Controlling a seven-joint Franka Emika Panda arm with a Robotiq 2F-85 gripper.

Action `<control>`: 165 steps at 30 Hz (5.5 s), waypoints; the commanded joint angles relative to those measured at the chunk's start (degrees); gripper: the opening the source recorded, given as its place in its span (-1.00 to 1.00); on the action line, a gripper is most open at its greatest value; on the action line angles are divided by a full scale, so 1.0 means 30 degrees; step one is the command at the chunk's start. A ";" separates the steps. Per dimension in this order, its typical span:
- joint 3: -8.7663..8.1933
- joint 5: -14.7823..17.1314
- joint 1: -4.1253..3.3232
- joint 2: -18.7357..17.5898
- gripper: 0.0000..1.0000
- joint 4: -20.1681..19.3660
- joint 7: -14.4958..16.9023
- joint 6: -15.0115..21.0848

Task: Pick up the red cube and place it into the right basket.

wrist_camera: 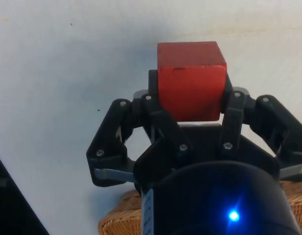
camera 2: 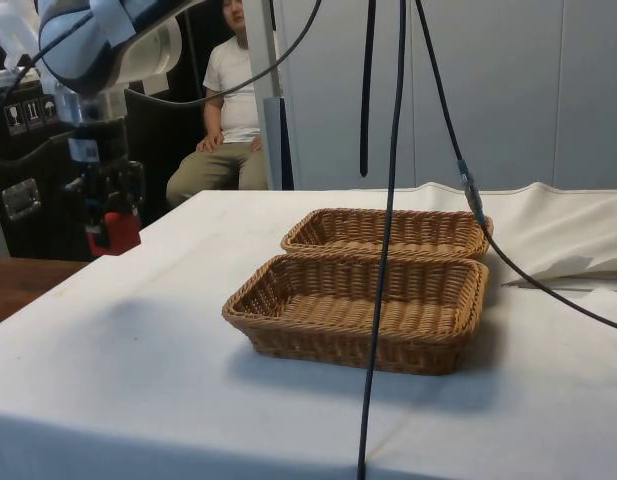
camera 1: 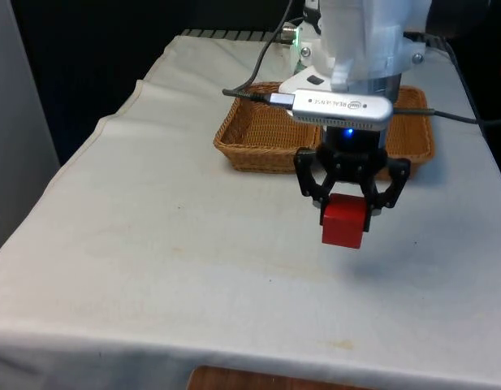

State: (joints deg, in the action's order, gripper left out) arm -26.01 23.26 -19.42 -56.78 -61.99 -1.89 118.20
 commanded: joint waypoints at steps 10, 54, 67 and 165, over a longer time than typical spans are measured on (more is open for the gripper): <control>-0.0325 -0.0306 -0.0439 0.0974 -0.95 -0.0859 -0.0019 0.0267; -0.0248 -0.1089 -0.0821 0.2368 -0.95 -0.0917 -0.0325 -0.0458; -0.0344 -0.1146 -0.1184 0.3285 -0.95 -0.1986 -0.0267 -0.0019; -0.0497 -0.4221 -0.1451 0.8251 -0.95 -0.8728 0.0783 0.1203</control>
State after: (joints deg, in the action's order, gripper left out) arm -27.04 11.34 -22.69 -34.38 -84.91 0.63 120.38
